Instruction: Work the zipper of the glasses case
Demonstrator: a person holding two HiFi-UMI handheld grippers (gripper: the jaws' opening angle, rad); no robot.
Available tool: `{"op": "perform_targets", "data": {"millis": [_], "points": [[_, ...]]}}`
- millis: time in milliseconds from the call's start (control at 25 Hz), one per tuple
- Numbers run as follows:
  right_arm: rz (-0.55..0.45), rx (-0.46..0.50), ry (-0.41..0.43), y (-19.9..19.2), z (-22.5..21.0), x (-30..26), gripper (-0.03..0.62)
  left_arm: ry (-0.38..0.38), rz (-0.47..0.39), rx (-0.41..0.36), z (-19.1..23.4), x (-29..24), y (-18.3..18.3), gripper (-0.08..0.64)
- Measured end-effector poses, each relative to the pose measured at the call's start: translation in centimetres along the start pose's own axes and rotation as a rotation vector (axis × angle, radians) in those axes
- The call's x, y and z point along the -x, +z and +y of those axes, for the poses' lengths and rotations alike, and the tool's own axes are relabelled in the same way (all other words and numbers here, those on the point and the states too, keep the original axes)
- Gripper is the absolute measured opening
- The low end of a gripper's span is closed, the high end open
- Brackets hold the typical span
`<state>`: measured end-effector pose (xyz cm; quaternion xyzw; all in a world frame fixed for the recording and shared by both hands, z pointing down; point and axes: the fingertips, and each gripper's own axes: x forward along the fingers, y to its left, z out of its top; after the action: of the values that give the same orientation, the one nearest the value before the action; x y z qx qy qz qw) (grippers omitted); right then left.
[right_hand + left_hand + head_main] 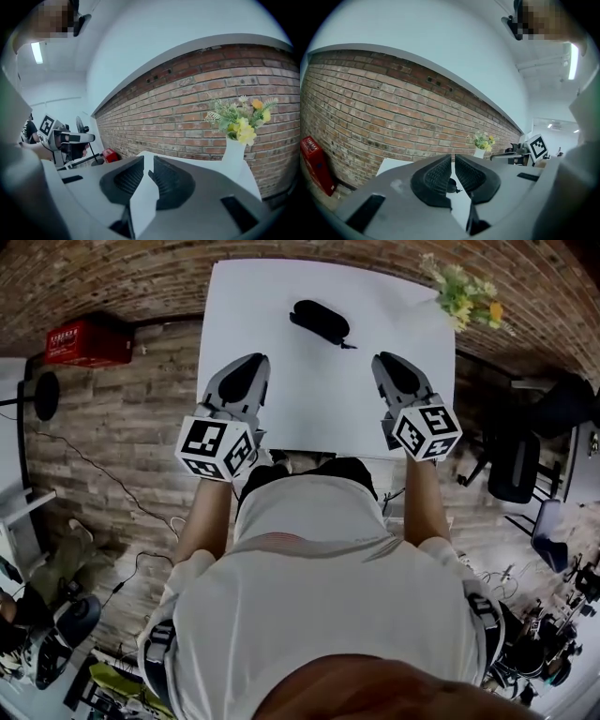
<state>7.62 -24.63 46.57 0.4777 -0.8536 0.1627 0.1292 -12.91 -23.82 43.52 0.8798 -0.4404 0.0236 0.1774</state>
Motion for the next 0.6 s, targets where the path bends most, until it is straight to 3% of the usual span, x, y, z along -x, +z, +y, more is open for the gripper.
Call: {"op": "perform_targets", "data": {"millis": [360, 600], "points": [[0.166, 0.126, 0.139, -3.2, -1.6, -4.0, 0.39, 0.052, 0.044, 0.027, -1.5, -1.5, -1.3, 0.033], [0.29, 0.197, 0.176, -6.8, -3.1, -8.3, 0.448, 0.082, 0.046, 0.057, -1.4, -2.4, -1.8, 0.032]]}}
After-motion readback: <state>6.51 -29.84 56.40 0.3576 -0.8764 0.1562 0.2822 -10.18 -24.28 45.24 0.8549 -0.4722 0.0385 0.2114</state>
